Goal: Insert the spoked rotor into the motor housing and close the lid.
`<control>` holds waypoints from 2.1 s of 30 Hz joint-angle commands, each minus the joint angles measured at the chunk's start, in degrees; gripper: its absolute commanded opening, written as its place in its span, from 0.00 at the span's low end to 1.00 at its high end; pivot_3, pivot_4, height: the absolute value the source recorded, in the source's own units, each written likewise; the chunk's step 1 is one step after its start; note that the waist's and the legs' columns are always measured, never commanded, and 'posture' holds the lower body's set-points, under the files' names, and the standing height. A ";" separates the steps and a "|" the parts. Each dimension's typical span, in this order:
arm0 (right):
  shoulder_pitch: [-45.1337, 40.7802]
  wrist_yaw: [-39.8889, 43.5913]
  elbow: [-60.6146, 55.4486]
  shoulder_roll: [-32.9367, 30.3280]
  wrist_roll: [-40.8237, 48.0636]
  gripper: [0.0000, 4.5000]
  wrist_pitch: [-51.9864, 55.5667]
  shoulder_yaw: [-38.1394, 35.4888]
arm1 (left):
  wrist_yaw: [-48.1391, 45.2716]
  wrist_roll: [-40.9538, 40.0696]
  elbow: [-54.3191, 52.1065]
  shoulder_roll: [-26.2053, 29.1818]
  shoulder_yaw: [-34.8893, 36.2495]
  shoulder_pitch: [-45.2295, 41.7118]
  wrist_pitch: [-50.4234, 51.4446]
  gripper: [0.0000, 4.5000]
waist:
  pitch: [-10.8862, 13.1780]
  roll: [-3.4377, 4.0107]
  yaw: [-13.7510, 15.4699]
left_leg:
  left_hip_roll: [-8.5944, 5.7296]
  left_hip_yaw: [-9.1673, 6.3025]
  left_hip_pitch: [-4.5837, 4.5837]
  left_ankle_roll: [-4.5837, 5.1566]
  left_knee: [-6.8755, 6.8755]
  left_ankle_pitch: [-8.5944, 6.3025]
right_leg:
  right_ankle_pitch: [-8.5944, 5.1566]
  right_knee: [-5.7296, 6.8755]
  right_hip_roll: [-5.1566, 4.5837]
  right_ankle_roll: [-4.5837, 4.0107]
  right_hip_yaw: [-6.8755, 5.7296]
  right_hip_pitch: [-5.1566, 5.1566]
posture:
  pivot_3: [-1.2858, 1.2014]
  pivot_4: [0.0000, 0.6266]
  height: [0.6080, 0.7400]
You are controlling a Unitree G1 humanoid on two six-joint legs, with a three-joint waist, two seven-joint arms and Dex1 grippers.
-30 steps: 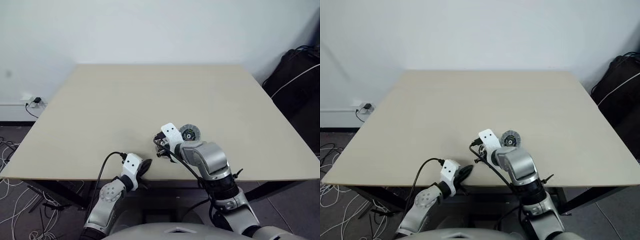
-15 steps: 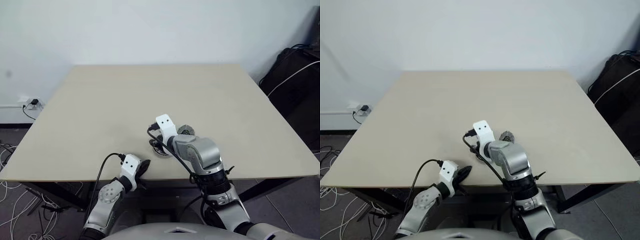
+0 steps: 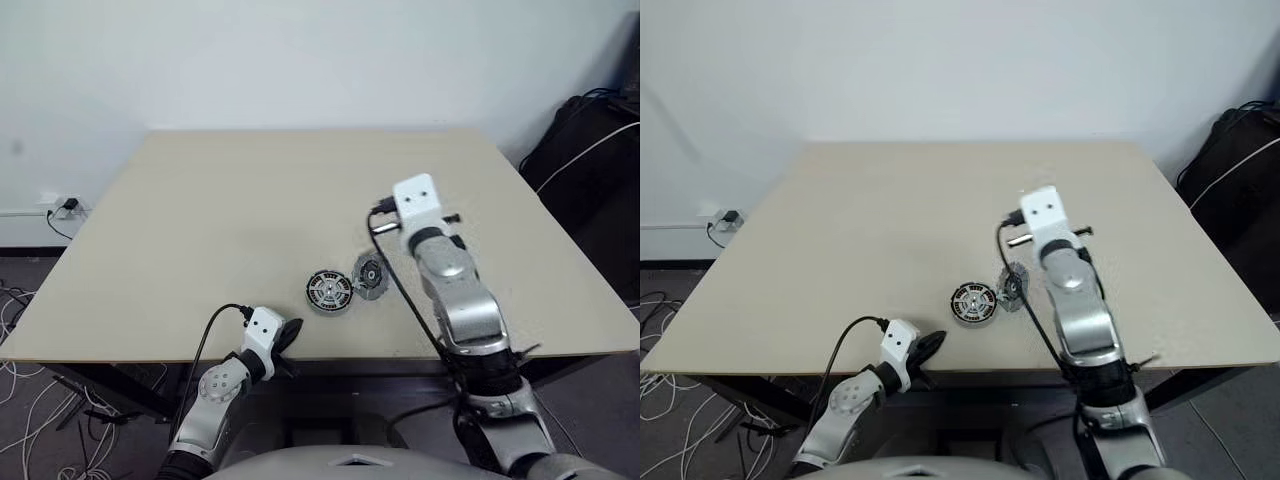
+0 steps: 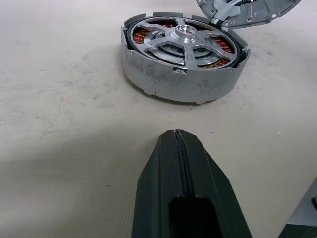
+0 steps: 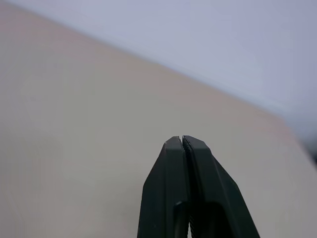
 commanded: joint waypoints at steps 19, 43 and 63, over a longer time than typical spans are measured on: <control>13.89 15.23 -11.27 -4.80 4.97 0.01 13.98 3.58 | -0.14 -0.09 -9.24 1.54 -1.40 0.56 4.65 0.00 | 0.15 -0.10 0.01 | 0.08 -0.03 0.17 0.05 0.10 0.00 | -0.02 -0.06 0.03 0.07 -0.08 0.48 | 0.52 0.00 1.00; 8.17 16.81 -7.94 3.08 13.20 0.01 12.99 7.76 | 1.90 0.27 -15.22 1.85 -2.19 0.42 8.47 0.00 | 0.33 -0.11 -0.10 | 0.09 -0.03 0.13 0.05 0.04 -0.02 | -0.02 -0.11 0.02 0.06 -0.08 0.19 | 0.52 0.00 1.00; 7.22 18.88 5.92 5.22 14.49 0.01 9.15 11.77 | 2.17 -0.10 -12.85 2.41 -1.49 1.20 6.19 0.00 | 0.22 -0.08 -0.21 | 0.08 -0.03 0.17 0.05 0.04 -0.01 | -0.02 -0.10 0.03 0.05 -0.08 0.21 | 0.52 0.00 1.00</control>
